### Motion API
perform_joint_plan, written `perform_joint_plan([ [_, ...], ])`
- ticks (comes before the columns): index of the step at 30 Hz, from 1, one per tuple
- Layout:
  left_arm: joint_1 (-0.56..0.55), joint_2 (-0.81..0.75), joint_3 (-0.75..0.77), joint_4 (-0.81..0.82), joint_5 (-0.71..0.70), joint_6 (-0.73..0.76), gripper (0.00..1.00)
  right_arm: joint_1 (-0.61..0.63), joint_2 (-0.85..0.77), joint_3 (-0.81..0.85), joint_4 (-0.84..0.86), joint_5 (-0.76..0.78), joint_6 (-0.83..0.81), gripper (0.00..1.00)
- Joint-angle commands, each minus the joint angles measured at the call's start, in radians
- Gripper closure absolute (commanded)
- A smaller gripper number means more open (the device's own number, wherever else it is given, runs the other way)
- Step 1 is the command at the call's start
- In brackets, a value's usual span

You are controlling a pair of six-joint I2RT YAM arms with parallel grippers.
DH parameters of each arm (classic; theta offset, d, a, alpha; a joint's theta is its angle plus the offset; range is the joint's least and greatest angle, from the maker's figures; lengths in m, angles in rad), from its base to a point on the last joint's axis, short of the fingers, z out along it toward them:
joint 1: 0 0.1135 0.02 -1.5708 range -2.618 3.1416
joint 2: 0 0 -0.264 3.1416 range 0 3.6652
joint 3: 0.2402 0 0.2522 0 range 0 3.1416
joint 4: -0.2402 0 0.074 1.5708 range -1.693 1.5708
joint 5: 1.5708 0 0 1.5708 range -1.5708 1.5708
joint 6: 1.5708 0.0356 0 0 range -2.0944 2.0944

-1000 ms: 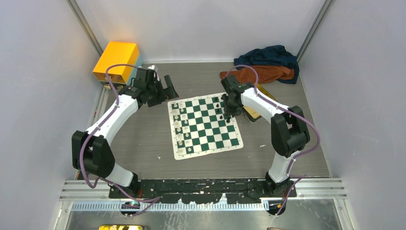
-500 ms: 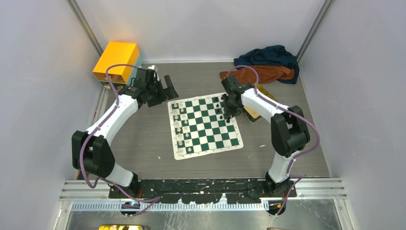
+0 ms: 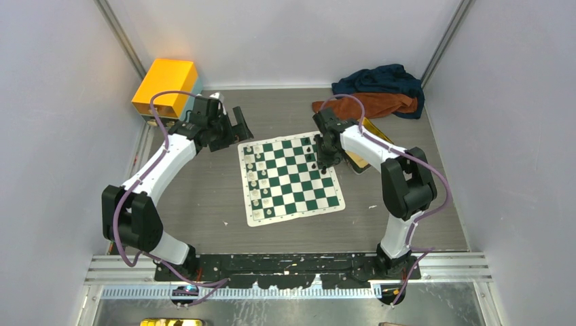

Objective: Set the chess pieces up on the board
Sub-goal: Pick up the chess piece from the chessboard.

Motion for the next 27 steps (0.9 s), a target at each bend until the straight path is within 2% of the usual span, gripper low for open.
perform_joint_plan([
  [1,-0.003,-0.012,0.027,0.024,0.003,0.009,0.0,0.006,0.001,0.014,0.024,-0.005,0.011,0.66],
  [27,-0.003,-0.015,0.031,0.016,0.009,0.025,0.0,0.007,0.024,-0.002,0.037,-0.01,0.023,0.66],
])
